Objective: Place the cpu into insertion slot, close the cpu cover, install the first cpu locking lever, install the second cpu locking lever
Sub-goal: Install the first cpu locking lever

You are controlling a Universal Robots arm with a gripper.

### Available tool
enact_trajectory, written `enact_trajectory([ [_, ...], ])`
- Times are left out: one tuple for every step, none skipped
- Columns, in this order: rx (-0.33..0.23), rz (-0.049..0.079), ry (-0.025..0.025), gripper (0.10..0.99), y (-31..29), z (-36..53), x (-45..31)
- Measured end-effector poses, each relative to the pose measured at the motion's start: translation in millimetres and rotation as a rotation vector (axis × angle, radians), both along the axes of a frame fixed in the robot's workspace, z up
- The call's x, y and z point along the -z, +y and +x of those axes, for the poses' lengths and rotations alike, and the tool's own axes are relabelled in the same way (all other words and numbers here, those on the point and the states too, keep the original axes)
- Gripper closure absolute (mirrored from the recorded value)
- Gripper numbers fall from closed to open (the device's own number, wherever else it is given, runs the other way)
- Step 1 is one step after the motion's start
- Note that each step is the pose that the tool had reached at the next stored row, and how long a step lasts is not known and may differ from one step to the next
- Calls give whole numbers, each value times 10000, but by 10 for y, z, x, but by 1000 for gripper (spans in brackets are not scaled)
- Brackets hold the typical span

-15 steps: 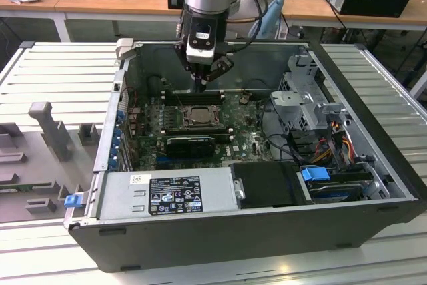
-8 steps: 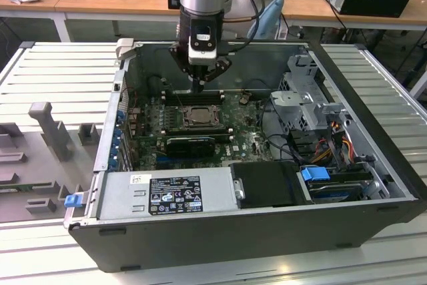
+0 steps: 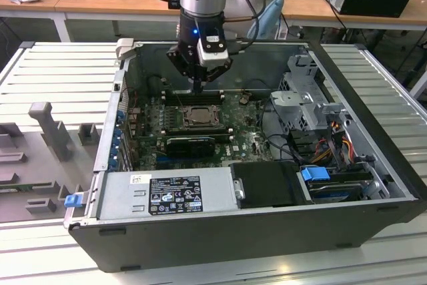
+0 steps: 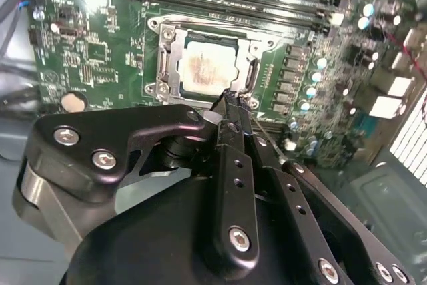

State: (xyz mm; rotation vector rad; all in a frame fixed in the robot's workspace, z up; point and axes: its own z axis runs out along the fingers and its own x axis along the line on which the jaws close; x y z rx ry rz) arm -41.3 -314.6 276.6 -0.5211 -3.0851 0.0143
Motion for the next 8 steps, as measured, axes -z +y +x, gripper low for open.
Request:
enact_trajectory([
  [-138,0,0,980,0,0,1],
  [-218,0,-7,980,0,-4,2],
  [-256,3,-28,980,0,-21,6],
  [-262,39,-61,980,0,-56,11],
  [-312,118,-74,980,0,-70,18],
  [-539,165,-73,980,1,-71,22],
  [-816,171,-69,980,0,-71,24],
  [-1045,172,-67,980,0,-71,26],
])
